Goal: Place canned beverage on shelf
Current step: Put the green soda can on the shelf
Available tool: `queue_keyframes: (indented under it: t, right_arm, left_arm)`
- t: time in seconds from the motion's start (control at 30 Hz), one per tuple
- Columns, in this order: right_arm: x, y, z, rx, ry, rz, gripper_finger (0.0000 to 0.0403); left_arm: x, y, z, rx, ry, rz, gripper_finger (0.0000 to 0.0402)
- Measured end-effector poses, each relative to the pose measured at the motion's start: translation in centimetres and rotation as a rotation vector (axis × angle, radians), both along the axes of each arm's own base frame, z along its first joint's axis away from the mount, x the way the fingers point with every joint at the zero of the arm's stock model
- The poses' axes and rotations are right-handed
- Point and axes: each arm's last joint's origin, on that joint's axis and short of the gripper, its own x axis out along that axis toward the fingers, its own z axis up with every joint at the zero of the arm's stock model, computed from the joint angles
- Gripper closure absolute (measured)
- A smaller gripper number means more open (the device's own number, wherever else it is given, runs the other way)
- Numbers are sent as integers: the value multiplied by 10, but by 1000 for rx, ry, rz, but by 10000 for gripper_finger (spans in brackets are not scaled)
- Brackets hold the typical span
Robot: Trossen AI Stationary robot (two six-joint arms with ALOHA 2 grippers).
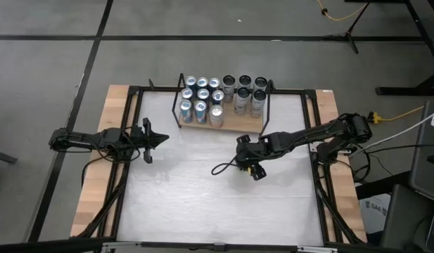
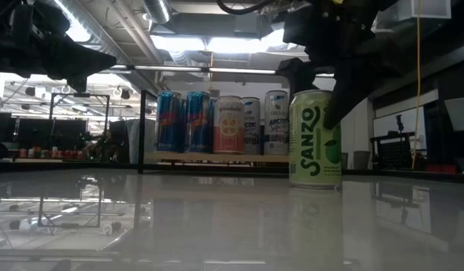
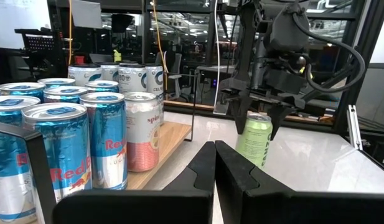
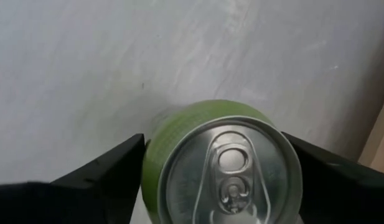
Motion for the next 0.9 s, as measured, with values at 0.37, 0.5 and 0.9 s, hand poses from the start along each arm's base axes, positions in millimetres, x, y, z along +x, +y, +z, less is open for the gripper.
queue_keyframes:
  t: [0.37,0.5,0.9]
  right_arm:
    - [0,0,0,2,-1,-1,89]
    - [2,0,2,2,-1,0,94]
    - [16,-18,27,53,-69,-100,97]
  left_arm:
    - [0,0,0,0,0,0,401]
    - [0,0,0,0,0,0,401]
    - [0,0,0,1,0,0,401]
